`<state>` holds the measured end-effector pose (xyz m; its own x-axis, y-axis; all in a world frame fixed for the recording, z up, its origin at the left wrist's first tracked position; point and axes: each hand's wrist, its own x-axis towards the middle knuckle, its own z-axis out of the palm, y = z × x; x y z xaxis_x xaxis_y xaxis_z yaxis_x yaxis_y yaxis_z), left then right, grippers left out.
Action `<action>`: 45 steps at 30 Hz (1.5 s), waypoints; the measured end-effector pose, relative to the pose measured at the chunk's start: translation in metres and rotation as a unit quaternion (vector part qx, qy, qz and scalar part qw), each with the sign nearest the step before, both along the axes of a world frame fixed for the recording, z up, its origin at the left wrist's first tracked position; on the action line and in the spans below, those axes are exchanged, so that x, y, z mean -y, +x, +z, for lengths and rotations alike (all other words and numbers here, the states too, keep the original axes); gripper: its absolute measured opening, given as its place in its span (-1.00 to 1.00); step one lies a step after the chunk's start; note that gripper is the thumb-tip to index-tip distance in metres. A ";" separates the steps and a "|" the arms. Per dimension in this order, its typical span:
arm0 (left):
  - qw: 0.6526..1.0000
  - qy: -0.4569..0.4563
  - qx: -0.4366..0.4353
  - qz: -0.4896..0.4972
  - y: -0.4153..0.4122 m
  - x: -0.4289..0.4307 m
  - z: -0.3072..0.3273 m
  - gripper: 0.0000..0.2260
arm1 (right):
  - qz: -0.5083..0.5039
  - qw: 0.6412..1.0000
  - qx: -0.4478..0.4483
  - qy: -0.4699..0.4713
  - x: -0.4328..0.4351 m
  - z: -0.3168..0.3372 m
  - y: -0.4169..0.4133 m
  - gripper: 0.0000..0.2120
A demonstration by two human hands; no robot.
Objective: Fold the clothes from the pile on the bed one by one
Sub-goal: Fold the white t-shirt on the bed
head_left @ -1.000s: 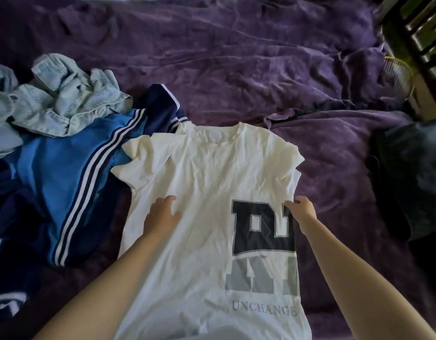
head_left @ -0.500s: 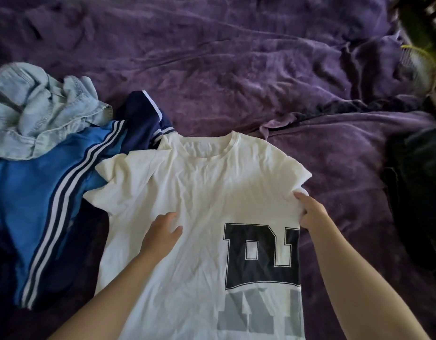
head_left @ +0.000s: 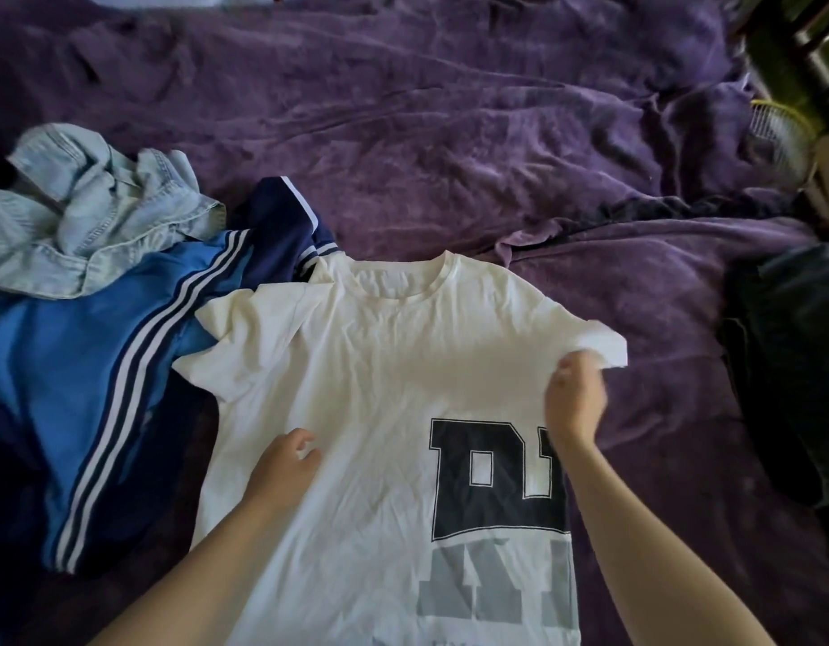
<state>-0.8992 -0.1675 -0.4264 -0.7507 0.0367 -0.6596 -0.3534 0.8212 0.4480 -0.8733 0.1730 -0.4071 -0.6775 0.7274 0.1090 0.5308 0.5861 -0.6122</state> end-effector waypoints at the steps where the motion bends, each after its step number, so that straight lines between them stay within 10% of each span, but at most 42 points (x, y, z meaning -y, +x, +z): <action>1: 1.000 -0.004 0.004 0.004 0.000 0.005 -0.001 -0.73 | 0.163 0.981 0.021 0.100 0.014 -0.005 0.004 -0.77; 3: 1.000 -0.012 0.010 0.010 0.001 0.014 -0.002 -0.73 | 0.435 0.867 0.147 0.195 0.034 -0.026 0.019 -0.58; 6: 1.000 -0.017 0.015 0.021 0.002 0.028 -0.004 -0.73 | 0.491 0.788 0.346 0.135 0.040 -0.042 0.033 -0.38; 14: 0.996 -0.046 -0.019 0.068 0.001 0.051 -0.012 -0.77 | 0.360 0.859 0.346 0.112 0.037 -0.035 0.017 -0.49; 22: 0.950 -0.062 -0.034 0.303 -0.035 0.054 -0.013 -0.53 | 0.460 0.781 0.419 0.054 0.068 -0.048 0.016 -0.45; 30: 0.896 0.155 0.043 0.414 -0.061 0.074 -0.011 -0.84 | 0.246 0.878 0.391 0.123 0.056 -0.037 0.044 -0.52; 38: 0.784 0.312 0.112 0.524 -0.081 0.076 0.005 -0.85 | 0.366 0.810 0.412 0.199 0.038 -0.027 0.041 -0.68; 45: 0.678 0.428 0.054 0.595 -0.081 0.075 0.018 -0.70 | 0.338 0.827 0.410 0.185 0.056 -0.032 0.055 -0.49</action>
